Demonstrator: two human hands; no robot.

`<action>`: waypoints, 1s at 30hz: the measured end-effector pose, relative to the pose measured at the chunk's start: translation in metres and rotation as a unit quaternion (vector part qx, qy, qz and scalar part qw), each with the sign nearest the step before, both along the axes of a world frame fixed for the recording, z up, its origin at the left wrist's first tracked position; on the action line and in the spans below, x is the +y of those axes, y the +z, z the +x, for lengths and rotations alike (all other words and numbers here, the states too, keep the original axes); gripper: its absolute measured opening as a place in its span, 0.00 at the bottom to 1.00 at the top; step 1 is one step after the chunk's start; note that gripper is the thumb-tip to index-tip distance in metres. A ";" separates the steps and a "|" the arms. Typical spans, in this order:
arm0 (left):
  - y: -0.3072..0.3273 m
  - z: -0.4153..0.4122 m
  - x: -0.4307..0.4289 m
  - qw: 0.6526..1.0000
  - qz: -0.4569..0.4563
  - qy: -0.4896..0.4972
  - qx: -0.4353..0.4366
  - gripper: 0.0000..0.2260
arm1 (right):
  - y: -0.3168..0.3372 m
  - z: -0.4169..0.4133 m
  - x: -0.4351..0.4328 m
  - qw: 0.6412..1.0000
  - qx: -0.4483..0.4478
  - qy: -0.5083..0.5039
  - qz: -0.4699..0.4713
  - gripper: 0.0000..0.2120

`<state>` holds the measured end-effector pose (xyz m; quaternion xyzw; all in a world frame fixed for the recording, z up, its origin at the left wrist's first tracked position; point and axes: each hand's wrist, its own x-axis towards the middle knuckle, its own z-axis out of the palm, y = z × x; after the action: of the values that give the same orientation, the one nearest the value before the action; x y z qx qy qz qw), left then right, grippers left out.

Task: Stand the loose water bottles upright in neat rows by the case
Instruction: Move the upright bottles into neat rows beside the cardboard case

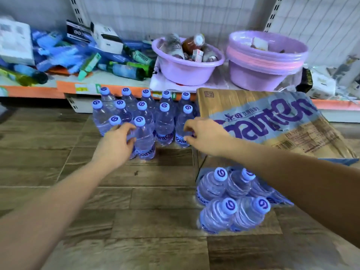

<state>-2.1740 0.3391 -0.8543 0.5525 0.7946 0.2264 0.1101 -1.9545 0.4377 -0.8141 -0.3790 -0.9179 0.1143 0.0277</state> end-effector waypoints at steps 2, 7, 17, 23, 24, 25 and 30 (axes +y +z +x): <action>-0.002 -0.032 0.006 1.000 -0.007 0.019 0.014 0.15 | -0.009 -0.040 0.007 1.000 -0.013 0.016 -0.013 0.15; -0.007 -0.072 0.028 0.998 -0.014 0.036 0.041 0.22 | -0.026 -0.119 0.021 0.997 -0.047 0.059 -0.028 0.29; -0.028 -0.079 0.041 0.995 -0.037 -0.030 0.087 0.18 | -0.058 -0.157 0.026 0.997 -0.058 0.040 -0.032 0.18; -0.024 -0.060 0.031 0.962 -0.077 -0.067 0.252 0.16 | -0.054 -0.142 0.018 0.998 0.006 0.001 -0.067 0.10; -0.021 -0.058 0.031 0.958 -0.085 -0.068 0.264 0.15 | -0.052 -0.141 0.016 0.998 0.015 -0.002 -0.066 0.09; -0.018 -0.057 0.031 0.955 -0.090 -0.071 0.272 0.14 | -0.049 -0.139 0.015 0.998 0.027 -0.007 -0.061 0.09; 0.014 -0.045 0.027 0.951 -0.106 -0.084 0.278 0.14 | -0.015 -0.122 0.007 0.995 0.093 -0.024 -0.014 0.11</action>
<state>-2.2194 0.3664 -0.8401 0.6435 0.7638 -0.0318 -0.0389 -2.0763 0.4442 -0.8288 -0.3889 -0.9004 0.1613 0.1099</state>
